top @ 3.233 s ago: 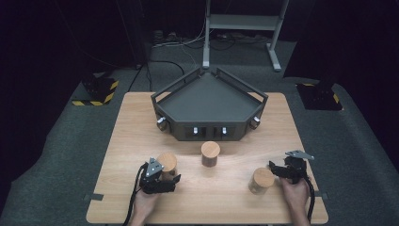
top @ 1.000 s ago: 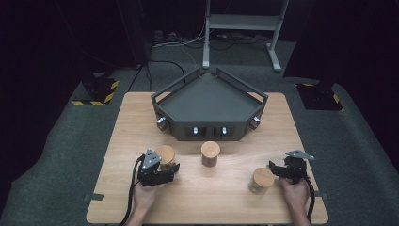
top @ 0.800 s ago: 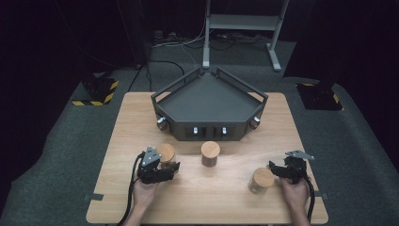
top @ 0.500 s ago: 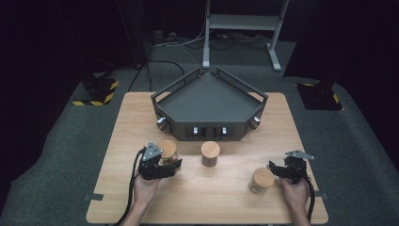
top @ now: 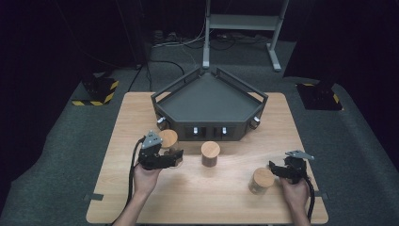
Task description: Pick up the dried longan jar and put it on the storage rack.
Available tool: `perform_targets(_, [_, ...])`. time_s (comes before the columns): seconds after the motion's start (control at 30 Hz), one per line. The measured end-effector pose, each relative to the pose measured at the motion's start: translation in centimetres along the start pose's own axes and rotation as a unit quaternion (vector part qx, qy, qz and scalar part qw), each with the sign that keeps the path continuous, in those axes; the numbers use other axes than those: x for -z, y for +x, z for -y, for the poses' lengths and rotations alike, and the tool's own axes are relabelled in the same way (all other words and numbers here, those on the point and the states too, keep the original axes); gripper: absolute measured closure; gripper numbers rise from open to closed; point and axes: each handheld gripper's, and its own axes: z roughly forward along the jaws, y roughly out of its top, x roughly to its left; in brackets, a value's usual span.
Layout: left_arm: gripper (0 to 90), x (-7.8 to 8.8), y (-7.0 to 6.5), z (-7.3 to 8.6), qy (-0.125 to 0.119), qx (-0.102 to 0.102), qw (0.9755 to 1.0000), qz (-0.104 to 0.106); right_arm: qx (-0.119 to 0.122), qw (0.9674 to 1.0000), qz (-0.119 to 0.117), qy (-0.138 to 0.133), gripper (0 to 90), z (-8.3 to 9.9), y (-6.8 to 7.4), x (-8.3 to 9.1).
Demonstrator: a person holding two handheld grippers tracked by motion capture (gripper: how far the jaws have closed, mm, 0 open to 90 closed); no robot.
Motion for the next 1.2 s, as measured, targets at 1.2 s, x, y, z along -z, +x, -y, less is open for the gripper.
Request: perform_targets(1.2, [26.5, -1.2, 0.4, -7.6, -0.002, -0.025, 0.9993, -0.029, -0.001, 1.0000, 0.000, 0.000, 12.9, 0.0, 0.0, 0.0])
